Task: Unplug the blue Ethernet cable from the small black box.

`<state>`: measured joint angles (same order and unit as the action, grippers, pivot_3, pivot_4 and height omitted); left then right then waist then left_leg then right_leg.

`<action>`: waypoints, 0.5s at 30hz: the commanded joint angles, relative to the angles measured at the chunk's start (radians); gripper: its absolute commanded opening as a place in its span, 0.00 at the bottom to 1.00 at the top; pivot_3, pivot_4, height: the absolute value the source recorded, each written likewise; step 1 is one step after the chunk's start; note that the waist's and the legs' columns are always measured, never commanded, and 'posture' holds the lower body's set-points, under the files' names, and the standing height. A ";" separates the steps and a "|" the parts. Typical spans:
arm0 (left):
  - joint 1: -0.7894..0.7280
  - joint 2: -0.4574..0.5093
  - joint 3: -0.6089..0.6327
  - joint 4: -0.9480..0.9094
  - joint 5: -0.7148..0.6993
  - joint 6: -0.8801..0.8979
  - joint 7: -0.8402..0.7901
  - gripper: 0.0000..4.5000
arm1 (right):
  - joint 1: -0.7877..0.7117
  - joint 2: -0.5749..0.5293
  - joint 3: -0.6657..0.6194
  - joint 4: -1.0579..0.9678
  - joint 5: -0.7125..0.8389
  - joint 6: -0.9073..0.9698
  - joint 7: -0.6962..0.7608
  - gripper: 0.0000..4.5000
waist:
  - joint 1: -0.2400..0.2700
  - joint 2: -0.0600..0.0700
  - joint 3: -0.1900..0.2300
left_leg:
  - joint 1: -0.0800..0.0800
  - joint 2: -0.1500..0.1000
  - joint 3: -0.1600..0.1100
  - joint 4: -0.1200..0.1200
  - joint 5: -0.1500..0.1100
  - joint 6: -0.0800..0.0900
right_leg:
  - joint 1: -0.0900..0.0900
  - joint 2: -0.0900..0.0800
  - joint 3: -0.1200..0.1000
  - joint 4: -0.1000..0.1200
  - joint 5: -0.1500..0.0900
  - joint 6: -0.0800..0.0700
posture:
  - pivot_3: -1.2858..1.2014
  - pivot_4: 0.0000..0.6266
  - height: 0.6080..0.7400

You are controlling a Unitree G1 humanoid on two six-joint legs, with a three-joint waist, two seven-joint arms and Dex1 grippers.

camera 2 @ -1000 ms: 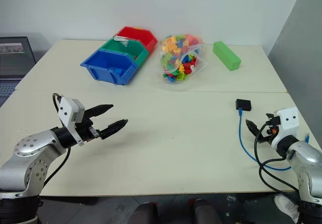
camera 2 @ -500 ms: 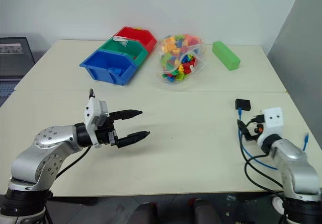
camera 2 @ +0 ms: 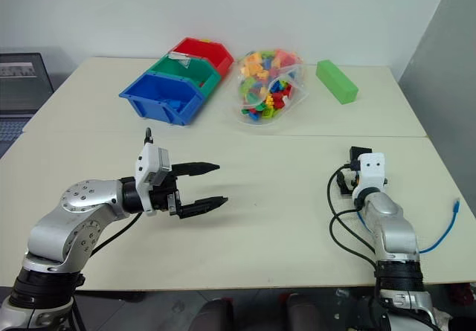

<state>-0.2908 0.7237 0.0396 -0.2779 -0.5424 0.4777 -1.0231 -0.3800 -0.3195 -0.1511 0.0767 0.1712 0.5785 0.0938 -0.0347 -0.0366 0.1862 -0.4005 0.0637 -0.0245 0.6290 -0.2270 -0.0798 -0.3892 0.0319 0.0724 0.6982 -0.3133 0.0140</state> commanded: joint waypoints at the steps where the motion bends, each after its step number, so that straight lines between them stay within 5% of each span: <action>1: 0.004 0.008 0.012 -0.004 0.021 -0.024 0.006 1.00 | -0.028 0.000 -0.017 0.007 -0.007 -0.011 -0.005 0.65 | 0.000 0.000 0.000 | 0.000 0.000 0.000 0.000 0.000 0.000 | 0.000 0.000 0.000 0.000 0.000 0.000 | 0.52 0.24 1.00; 13: 0.005 -0.019 0.037 0.030 -0.004 -0.017 0.020 1.00 | -0.020 -0.018 0.018 0.010 -0.046 -0.023 0.022 0.04 | 0.000 0.000 0.000 | 0.000 0.000 0.000 0.000 0.000 0.000 | 0.000 0.000 0.000 0.000 0.000 0.000 | 0.52 0.24 1.00; 15: 0.001 -0.025 0.044 0.038 -0.013 -0.008 0.026 1.00 | -0.011 -0.033 0.043 -0.008 -0.064 -0.041 0.047 0.00 | 0.000 0.000 0.000 | 0.000 0.000 0.000 0.000 0.000 0.000 | 0.000 0.000 0.000 0.000 0.000 0.000 | 0.52 0.24 1.00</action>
<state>-0.2859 0.7022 0.0476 -0.2332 -0.5313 0.4717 -1.0083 -0.4010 -0.3325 -0.1241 0.1122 0.1282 0.5672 0.1168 -0.0350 -0.0366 0.1862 -0.4006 0.0637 -0.0245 0.6290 -0.2270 -0.0797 -0.3892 0.0319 0.0722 0.6981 -0.3133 0.0139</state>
